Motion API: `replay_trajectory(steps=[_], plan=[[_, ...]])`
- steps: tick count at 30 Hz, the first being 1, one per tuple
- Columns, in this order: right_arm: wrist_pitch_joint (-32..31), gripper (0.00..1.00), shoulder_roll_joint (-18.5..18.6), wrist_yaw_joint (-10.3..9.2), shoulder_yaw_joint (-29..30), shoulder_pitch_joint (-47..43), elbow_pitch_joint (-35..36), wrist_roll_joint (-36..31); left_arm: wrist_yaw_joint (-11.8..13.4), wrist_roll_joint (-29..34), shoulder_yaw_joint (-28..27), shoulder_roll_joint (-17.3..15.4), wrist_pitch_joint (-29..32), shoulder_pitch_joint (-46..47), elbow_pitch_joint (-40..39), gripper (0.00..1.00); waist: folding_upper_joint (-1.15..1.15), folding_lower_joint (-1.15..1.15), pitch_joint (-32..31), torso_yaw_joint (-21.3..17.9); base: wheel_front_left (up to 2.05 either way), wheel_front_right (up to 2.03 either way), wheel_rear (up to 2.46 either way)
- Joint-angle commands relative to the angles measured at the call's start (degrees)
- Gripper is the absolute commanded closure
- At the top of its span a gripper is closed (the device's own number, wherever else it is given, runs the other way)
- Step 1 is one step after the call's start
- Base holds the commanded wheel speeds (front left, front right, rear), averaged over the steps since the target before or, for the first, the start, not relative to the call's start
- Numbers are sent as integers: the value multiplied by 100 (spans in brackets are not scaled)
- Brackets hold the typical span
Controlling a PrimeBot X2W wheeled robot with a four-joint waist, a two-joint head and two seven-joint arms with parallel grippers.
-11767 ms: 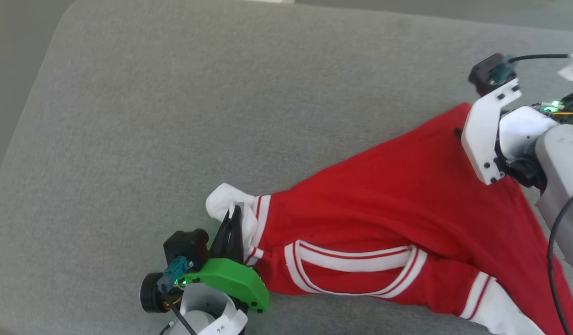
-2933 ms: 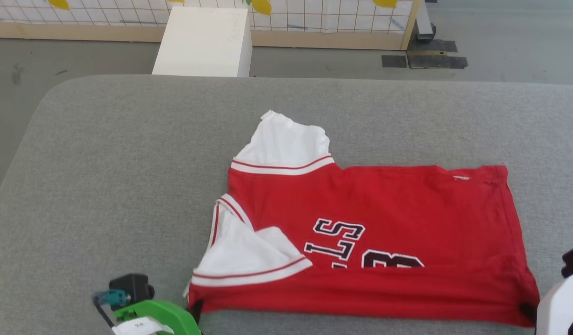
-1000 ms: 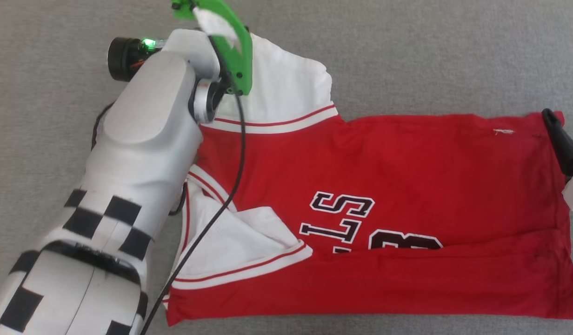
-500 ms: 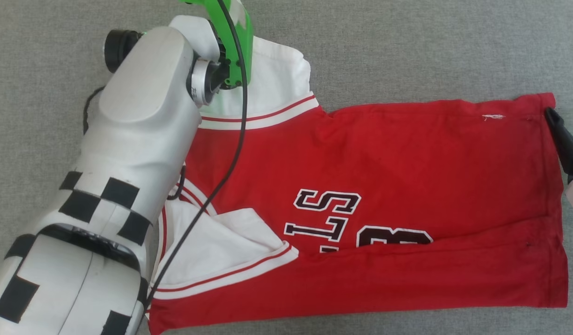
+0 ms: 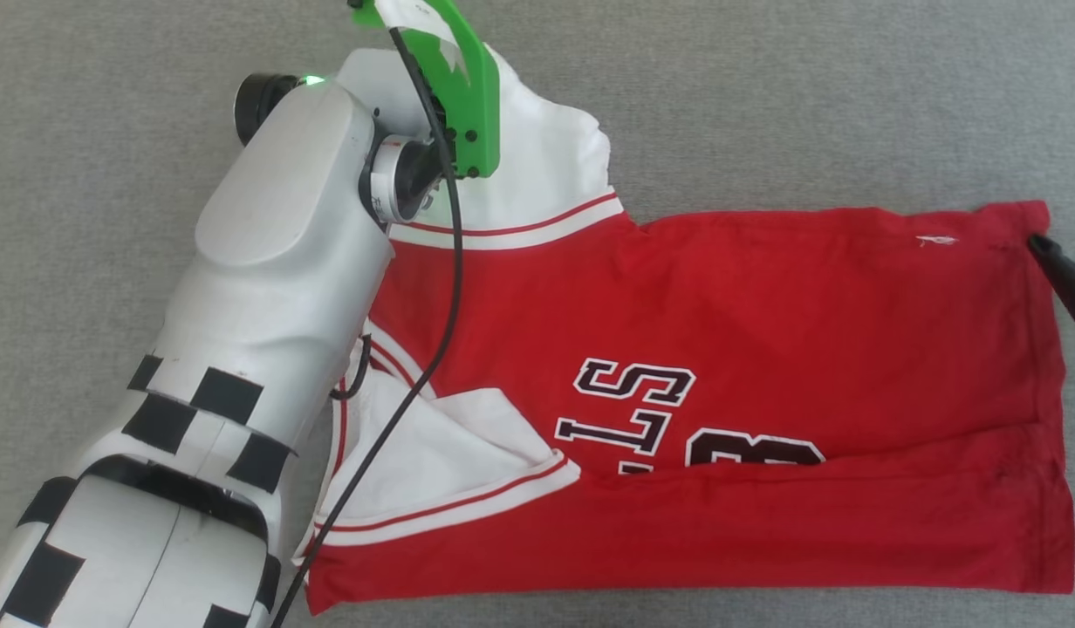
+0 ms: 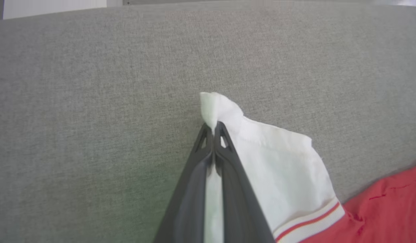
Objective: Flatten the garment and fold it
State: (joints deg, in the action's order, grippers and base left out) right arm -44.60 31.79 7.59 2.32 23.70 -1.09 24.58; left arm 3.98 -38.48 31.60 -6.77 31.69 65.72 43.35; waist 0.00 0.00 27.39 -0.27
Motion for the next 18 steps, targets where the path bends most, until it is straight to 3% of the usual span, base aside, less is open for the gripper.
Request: replay_trajectory(steps=[1,10,11,12,14,18], plan=[[-209,0,50,-10,-128,203,-50,-17,-43,-57,3,-31,2,-104,-111,100,0,0,4,85,0,0,0],[-1399,0,429,-10,-1037,602,-494,100,57,-84,38,-100,71,-259,-792,100,0,0,148,313,0,0,0],[-1498,19,442,-10,-1053,607,-531,146,67,-90,38,-113,77,-283,-841,100,0,0,147,323,0,0,0],[-1572,75,445,-10,-1046,619,-554,194,75,-96,37,-130,76,-314,-900,100,0,0,143,336,0,0,0],[-1602,100,462,-10,-1023,632,-548,237,90,-110,29,-165,63,-380,-996,100,0,0,116,349,0,0,0],[-1360,100,423,-10,-814,662,-505,260,96,-220,-77,-213,-57,-538,-1221,100,0,0,-20,346,0,0,0]])
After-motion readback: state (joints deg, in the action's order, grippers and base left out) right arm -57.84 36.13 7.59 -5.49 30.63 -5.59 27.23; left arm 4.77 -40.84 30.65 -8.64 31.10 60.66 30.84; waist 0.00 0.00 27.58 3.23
